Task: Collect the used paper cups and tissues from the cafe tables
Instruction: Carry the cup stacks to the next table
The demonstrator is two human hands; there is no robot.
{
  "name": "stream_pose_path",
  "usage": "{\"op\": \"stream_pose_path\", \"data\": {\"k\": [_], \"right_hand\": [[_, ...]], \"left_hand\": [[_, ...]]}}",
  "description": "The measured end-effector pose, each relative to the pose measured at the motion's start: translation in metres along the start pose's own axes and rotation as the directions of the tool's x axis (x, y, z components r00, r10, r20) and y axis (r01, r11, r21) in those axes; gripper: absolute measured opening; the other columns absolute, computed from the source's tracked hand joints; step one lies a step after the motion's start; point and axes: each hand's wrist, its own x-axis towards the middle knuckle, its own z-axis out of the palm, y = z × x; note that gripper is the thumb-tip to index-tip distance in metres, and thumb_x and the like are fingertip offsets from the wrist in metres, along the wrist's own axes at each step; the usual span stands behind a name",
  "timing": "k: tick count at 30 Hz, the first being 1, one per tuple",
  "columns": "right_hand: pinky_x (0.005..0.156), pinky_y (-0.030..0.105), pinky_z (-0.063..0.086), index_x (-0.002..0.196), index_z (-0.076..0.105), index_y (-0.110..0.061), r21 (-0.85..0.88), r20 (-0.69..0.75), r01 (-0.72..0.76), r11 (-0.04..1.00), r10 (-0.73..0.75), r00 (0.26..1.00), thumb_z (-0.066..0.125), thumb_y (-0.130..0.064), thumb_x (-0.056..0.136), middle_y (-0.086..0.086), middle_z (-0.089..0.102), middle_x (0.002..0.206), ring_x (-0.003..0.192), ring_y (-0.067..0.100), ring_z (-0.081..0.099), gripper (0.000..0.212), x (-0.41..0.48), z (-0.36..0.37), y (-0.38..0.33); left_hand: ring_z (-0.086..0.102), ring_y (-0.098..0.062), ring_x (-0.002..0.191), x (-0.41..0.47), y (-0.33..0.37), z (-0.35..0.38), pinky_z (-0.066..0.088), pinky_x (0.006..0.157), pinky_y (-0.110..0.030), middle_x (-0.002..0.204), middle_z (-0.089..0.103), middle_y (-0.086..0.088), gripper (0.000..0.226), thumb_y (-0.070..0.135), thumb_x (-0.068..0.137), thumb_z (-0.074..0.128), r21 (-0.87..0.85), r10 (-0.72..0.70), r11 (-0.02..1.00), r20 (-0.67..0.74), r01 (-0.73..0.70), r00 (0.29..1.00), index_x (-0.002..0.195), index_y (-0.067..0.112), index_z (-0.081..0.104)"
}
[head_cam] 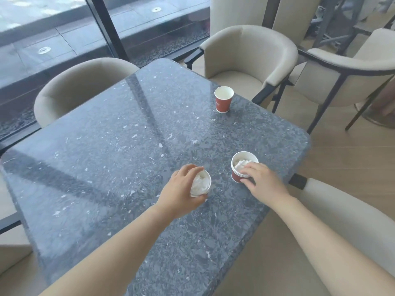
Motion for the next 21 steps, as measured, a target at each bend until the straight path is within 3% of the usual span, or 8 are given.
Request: {"op": "stream_pose_path", "data": {"k": [5, 17, 21], "right_hand": [[0.09, 0.042, 0.046, 0.113, 0.064, -0.014, 0.021, 0.076, 0.029, 0.999, -0.03, 0.997, 0.06, -0.001, 0.082, 0.002, 0.062, 0.12, 0.112, 0.028, 0.052, 0.034, 0.001, 0.007, -0.02], [0.09, 0.026, 0.041, 0.105, 0.066, -0.009, 0.217, 0.004, 0.286, 0.933, -0.294, 0.956, 0.068, -0.008, 0.079, 0.007, 0.066, 0.106, 0.102, 0.025, 0.058, 0.026, -0.085, 0.009, -0.144], [0.089, 0.034, 0.046, 0.105, 0.066, -0.01, 0.209, 0.012, 0.322, 0.923, -0.332, 0.943, 0.069, -0.009, 0.078, 0.006, 0.065, 0.107, 0.103, 0.026, 0.058, 0.027, -0.152, -0.001, -0.172]], "left_hand": [[0.041, -0.021, 0.127, -0.023, -0.006, -0.002, 0.039, 0.103, -0.039, 0.14, 0.04, 0.006, 0.07, 0.045, 0.076, 0.07, -0.012, -0.054, 0.998, -0.024, 0.054, 0.998, 0.136, 0.028, 0.04], [0.046, -0.017, 0.118, -0.148, -0.014, -0.036, 0.039, 0.097, -0.028, 0.134, 0.044, 0.01, 0.068, 0.041, 0.069, 0.073, -0.043, -0.132, 0.991, -0.113, 0.128, 0.985, 0.131, 0.029, 0.046], [0.046, -0.017, 0.115, -0.22, 0.004, -0.028, 0.031, 0.092, -0.021, 0.131, 0.048, 0.011, 0.065, 0.038, 0.067, 0.074, -0.036, -0.096, 0.995, -0.195, 0.091, 0.976, 0.127, 0.03, 0.05]]}}
